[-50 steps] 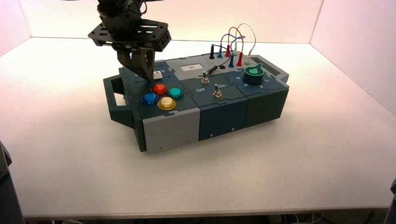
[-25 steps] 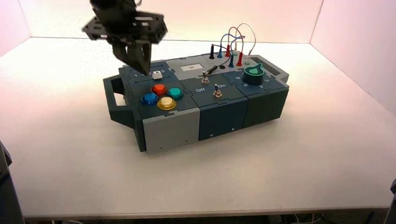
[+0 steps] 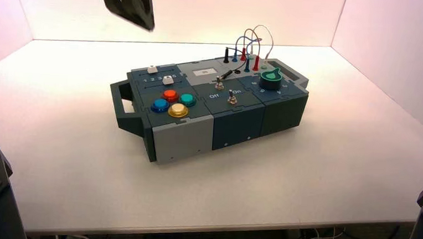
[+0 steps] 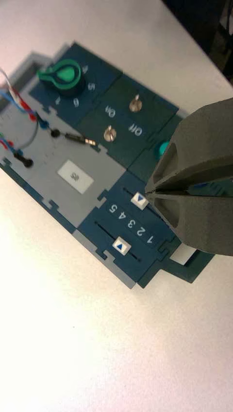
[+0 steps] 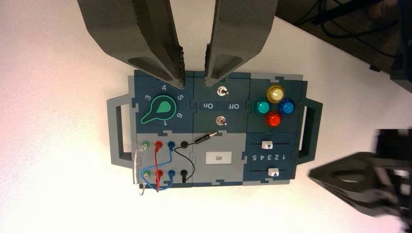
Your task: Move the bottom slider to position 4.
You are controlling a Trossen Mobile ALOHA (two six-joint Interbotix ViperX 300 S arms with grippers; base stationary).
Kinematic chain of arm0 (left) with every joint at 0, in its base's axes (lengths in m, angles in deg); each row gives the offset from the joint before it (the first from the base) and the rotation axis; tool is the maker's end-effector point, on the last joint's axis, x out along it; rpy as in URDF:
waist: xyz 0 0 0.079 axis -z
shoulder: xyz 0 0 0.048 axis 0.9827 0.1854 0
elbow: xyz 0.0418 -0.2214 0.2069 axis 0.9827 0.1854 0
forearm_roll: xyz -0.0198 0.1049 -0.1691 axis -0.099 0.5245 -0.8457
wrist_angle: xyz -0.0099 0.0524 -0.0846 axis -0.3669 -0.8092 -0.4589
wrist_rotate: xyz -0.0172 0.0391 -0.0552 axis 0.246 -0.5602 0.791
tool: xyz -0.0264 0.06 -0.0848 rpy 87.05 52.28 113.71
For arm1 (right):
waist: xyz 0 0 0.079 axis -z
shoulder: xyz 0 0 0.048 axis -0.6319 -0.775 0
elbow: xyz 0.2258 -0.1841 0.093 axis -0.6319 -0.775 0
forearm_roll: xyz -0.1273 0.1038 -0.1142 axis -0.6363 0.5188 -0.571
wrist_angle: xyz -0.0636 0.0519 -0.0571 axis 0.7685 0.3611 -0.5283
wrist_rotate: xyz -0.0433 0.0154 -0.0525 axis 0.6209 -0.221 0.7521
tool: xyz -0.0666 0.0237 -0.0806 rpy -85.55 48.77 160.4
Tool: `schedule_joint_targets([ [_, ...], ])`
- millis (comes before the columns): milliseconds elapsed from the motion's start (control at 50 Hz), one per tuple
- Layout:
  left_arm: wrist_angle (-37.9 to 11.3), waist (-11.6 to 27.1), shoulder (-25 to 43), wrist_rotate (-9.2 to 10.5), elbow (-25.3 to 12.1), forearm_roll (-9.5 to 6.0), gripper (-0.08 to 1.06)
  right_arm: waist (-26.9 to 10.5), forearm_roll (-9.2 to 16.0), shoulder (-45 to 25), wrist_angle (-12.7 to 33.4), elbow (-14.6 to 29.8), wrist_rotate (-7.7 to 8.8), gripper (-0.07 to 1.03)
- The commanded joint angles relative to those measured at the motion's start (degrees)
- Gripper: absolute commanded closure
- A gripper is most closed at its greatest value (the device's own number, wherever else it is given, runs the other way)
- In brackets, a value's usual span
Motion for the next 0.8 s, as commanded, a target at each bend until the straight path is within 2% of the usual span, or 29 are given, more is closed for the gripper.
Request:
schedule_joint_targets([
  [20,-0.3,0.6,-4.2,-0.09,0.1,0.09,1.01,0.1,-0.1,0.4,-0.3,0.4,0.09,0.72],
  [360,-0.4,1.4,-14.8,0.09,3.2,0.00,1.01,0.2,-0.1,0.3,-0.4,0.2,0.09,0.72],
  [800,0.0,1.5,-15.3,0.09,3.7,-0.09,0.99,0.1,0.1,0.3,-0.1,-0.3,0.09,0.72],
])
